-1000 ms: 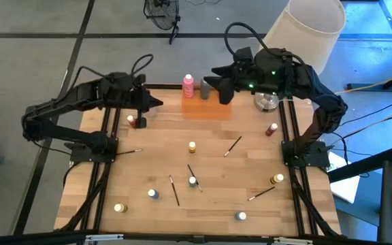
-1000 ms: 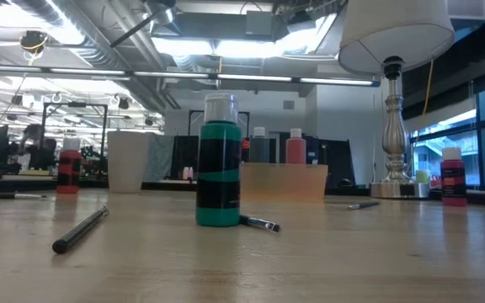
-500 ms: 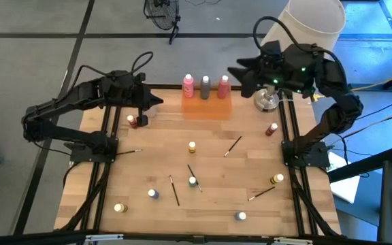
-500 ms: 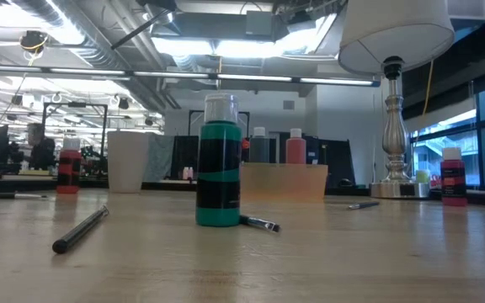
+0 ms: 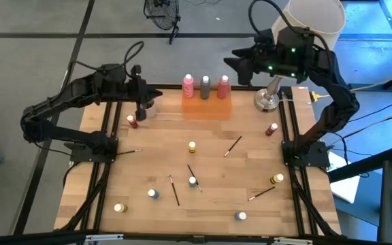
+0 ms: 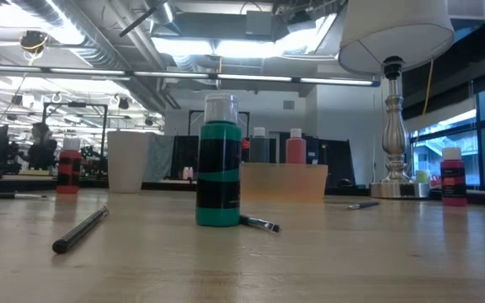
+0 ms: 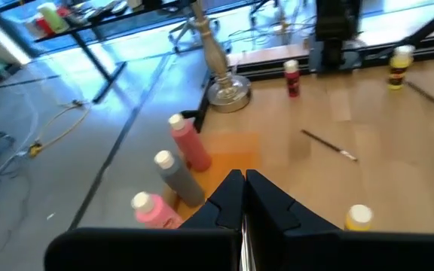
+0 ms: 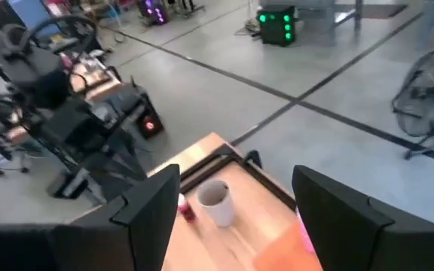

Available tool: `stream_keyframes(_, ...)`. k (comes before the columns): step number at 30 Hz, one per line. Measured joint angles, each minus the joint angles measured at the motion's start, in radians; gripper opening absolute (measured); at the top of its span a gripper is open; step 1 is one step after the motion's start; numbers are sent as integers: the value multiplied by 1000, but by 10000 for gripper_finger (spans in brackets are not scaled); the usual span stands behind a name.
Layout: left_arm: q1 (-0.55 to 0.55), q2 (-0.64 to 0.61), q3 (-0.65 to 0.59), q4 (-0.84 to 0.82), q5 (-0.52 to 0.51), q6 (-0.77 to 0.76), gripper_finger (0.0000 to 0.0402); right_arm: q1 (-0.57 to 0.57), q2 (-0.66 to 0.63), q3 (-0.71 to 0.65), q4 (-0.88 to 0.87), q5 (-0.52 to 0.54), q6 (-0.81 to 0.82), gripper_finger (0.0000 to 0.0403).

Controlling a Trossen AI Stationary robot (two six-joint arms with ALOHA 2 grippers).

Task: Pick & Place Paint Supplies
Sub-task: Put the silver paint brush into the white cup

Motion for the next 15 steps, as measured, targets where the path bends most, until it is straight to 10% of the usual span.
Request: stream_keyframes(15,6,19,15,234,8,-43,2,-137,-48,0,-140,127,-44,261)
